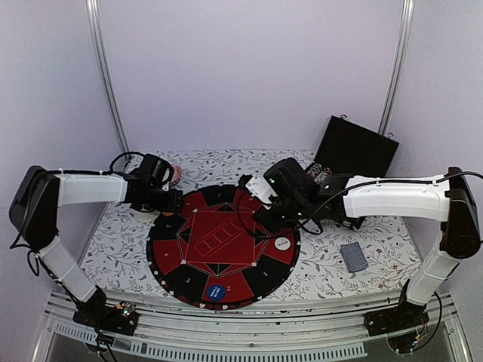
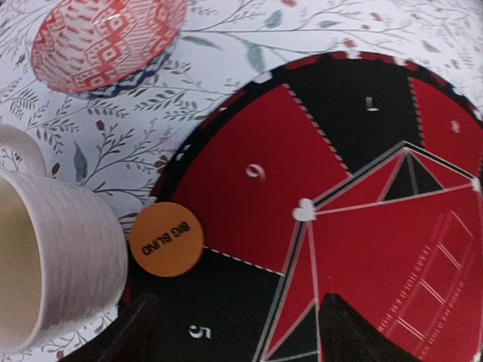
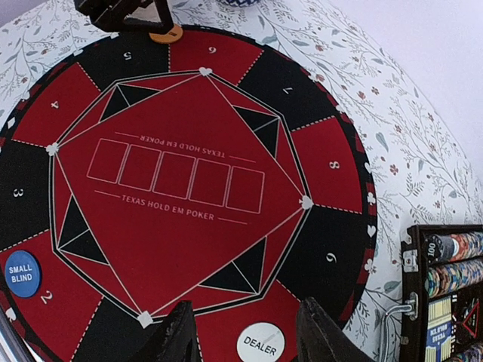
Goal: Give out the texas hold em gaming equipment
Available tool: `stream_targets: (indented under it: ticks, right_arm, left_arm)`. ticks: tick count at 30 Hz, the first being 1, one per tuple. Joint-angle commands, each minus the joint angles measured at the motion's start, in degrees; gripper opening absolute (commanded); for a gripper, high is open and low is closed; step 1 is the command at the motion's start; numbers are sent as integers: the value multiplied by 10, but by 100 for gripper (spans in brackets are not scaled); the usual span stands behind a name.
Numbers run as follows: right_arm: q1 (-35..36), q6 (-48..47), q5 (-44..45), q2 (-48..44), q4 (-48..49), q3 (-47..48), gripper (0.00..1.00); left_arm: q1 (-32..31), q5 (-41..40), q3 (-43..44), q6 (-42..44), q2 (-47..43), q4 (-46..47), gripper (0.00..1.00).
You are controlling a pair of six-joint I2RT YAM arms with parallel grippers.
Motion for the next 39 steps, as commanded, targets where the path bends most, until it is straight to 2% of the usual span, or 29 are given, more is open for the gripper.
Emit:
stream_targets:
  ticks: [1,8,11,13,17,22,26,32,39]
  right_arm:
    - [-12,26,-6,-40,7,-29,48]
    - [-14,28,6,-50,14,-57,48]
    - [-15,29,8,-49,15,-58,48]
    - [-16,29,9,-47,12,-55,48]
    - [-16,29,13,-47,9,-53,48]
    - [-16,29,13,-43,2,-48,48]
    - [-16,28,7,-33,-5,-46,48]
    - [-16,26,11,-24,-15,-23,48]
    - [-16,19,10,-29,-16,-24,48]
  left_arm:
    - [29,-39,53,24,58,-26,72]
    - [63,-15,91,46,124,-12,62]
    - [84,31,102,51,144,-3,57]
    - [93,34,107,57,159,-4,55]
    - [109,63,107,58,178,-10,55]
    - [102,84,81,63,178,2,59]
    - [86,75,73,79,176,16,60]
    - [78,36,87,84,195,-15,46]
    - [71,18,23,60,155,-21,37]
